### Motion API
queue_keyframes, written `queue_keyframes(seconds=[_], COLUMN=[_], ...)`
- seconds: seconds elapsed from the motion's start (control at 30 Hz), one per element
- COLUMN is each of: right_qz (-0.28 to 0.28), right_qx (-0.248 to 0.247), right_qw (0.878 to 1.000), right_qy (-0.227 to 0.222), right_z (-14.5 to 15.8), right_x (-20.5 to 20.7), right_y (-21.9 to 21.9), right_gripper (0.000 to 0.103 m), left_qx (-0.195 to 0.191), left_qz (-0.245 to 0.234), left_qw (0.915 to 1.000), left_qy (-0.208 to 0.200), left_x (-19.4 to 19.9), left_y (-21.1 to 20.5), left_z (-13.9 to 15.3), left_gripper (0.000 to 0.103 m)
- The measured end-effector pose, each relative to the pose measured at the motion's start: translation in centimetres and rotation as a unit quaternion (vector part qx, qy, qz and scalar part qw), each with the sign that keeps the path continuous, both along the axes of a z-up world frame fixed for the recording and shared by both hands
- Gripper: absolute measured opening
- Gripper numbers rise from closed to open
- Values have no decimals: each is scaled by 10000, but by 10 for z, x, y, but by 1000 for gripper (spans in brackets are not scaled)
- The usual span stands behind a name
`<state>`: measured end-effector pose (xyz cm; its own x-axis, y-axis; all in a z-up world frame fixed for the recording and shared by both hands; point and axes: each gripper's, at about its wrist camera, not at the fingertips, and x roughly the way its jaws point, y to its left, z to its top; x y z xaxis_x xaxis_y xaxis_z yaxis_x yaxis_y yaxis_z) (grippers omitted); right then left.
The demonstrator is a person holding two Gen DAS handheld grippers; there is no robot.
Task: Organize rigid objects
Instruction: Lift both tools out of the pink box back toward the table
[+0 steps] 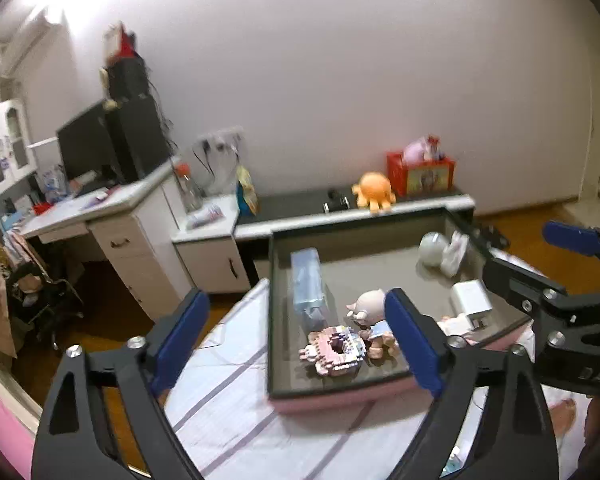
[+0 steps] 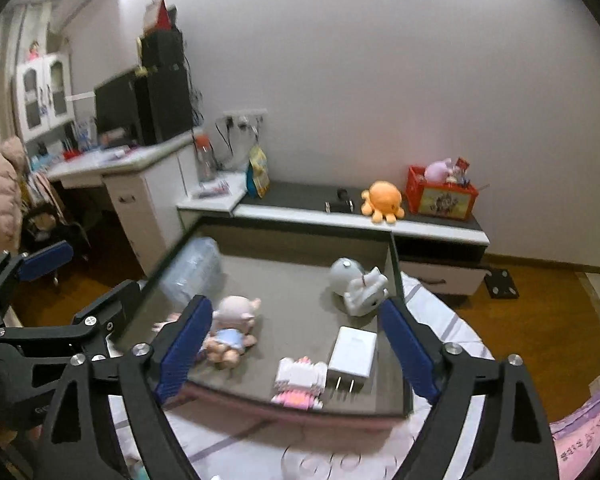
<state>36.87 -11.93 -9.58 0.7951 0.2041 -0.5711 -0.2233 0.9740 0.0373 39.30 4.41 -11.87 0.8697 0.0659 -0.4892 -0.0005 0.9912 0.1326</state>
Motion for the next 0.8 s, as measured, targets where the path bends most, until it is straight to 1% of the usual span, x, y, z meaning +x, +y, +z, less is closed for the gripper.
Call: queue_keyframes(seconds=[0.03, 0.07, 0.13, 0.2, 0.23, 0.27, 0.33, 0.43, 0.53, 0.7, 0.8], right_qz=[22, 25, 105, 165, 139, 89, 7, -125, -237, -316, -411], right_qx=[26, 47, 123, 183, 156, 93, 44, -1, 28, 153, 83], right_qw=[10000, 9998, 9987, 9972, 9962, 9950, 9920, 9873, 9845, 9828, 9810], right_qy=[-78, -185, -484, -702, -849, -986, -1261, -1587, -1735, -1815, -1893], right_z=[6, 14, 29, 40, 45, 50, 55, 58, 58, 56, 53], right_x=[-10, -23, -56, -82, -98, -111, -143, -176, -207, -242, -256], right_y=[0, -1, -1, -2, -1, -1, -1, -5, -9, -15, -17], right_gripper=[99, 103, 103, 103, 103, 103, 103, 103, 103, 103, 103], left_qx=[-45, -92, -254, -270, -262, -247, -242, -230, -232, -310, -268], left_qz=[31, 31, -22, -34, -29, -23, 8, 47, 43, -7, -97], left_qw=[9998, 9996, 9981, 9969, 9958, 9955, 9937, 9914, 9898, 9848, 9852], left_qy=[-171, -255, -569, -742, -881, -919, -1092, -1289, -1402, -1711, -1689], left_x=[-16, -26, -62, -86, -105, -114, -141, -175, -198, -236, -245], left_y=[2, 4, 7, 6, 5, 4, 1, -3, -6, -11, -15], left_z=[7, 13, 26, 35, 39, 42, 46, 46, 46, 41, 38], left_gripper=[97, 101, 102, 102, 103, 103, 103, 103, 103, 103, 103])
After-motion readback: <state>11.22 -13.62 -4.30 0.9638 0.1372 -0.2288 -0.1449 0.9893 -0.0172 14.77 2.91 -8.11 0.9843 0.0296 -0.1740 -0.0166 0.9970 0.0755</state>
